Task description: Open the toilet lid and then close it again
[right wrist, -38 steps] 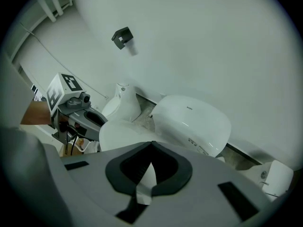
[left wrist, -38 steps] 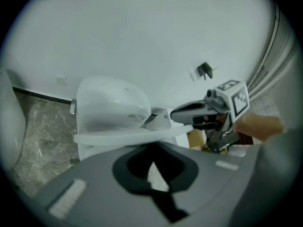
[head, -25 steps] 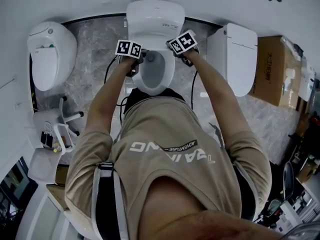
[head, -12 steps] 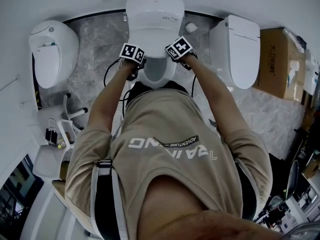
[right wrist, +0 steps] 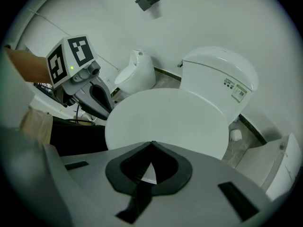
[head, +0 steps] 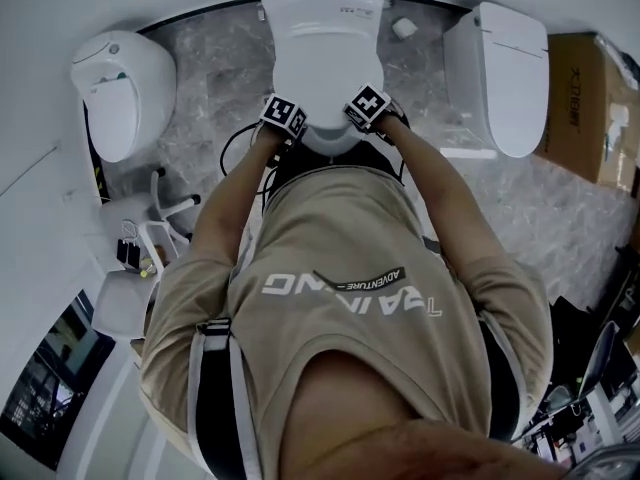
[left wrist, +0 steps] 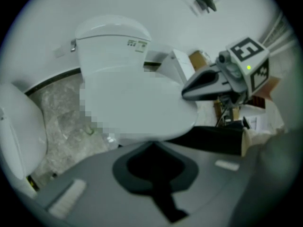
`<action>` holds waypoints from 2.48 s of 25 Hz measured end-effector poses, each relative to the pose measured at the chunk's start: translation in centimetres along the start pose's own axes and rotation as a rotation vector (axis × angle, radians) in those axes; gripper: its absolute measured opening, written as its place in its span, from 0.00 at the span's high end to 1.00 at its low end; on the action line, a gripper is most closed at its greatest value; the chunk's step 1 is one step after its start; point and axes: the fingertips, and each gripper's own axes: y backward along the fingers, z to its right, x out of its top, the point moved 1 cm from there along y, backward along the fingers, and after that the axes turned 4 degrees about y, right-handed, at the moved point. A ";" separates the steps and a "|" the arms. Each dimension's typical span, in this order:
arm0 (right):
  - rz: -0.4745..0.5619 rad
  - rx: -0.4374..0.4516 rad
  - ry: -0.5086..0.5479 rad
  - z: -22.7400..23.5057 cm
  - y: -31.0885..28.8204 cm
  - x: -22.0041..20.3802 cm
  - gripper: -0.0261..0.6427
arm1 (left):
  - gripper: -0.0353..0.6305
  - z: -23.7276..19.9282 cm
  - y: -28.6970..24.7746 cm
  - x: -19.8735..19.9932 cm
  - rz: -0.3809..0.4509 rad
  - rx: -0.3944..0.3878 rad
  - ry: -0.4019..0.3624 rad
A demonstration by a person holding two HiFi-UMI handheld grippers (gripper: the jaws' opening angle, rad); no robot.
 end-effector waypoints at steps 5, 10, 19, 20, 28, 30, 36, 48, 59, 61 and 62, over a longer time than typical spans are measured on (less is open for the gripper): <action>-0.003 0.035 -0.047 -0.7 -1.9 -1.7 0.95 | 0.94 -1.8 0.5 -0.3 -0.022 0.055 -0.017; -0.062 0.000 -0.063 -0.2 -3.5 -2.5 0.95 | 0.94 -3.3 1.0 1.5 0.025 0.075 0.019; -0.043 0.044 -0.219 -1.5 -6.2 -4.4 0.95 | 0.94 -3.8 -3.2 1.2 -0.006 0.172 0.023; -0.037 0.054 -0.228 -1.4 -6.7 -4.4 0.95 | 0.94 -4.0 -3.7 1.3 -0.008 0.176 0.023; -0.134 0.118 -0.397 -1.5 -9.8 -7.2 0.95 | 0.94 -5.3 -8.4 0.3 -0.013 0.192 0.120; -0.147 0.118 -0.432 -1.4 -10.6 -7.4 0.95 | 0.94 -5.8 -9.2 0.1 -0.028 0.203 0.125; -0.173 0.050 -0.482 -1.6 -13.1 -9.6 0.95 | 0.94 -6.0 -12.1 -1.4 -0.076 0.200 0.114; -0.255 -0.004 -0.514 -0.9 -16.7 -13.0 0.95 | 0.94 -7.1 -16.1 -2.9 -0.124 0.205 0.054; -0.265 -0.014 -0.576 -0.3 -19.6 -15.2 0.95 | 0.94 -8.4 -19.2 -3.4 -0.091 0.224 0.074; -0.277 -0.014 -0.592 -0.2 -19.9 -15.7 0.95 | 0.94 -8.3 -19.8 -3.4 -0.092 0.213 0.073; -0.279 -0.015 -0.599 0.0 -20.2 -15.9 0.95 | 0.94 -8.3 -20.1 -3.3 -0.091 0.209 0.070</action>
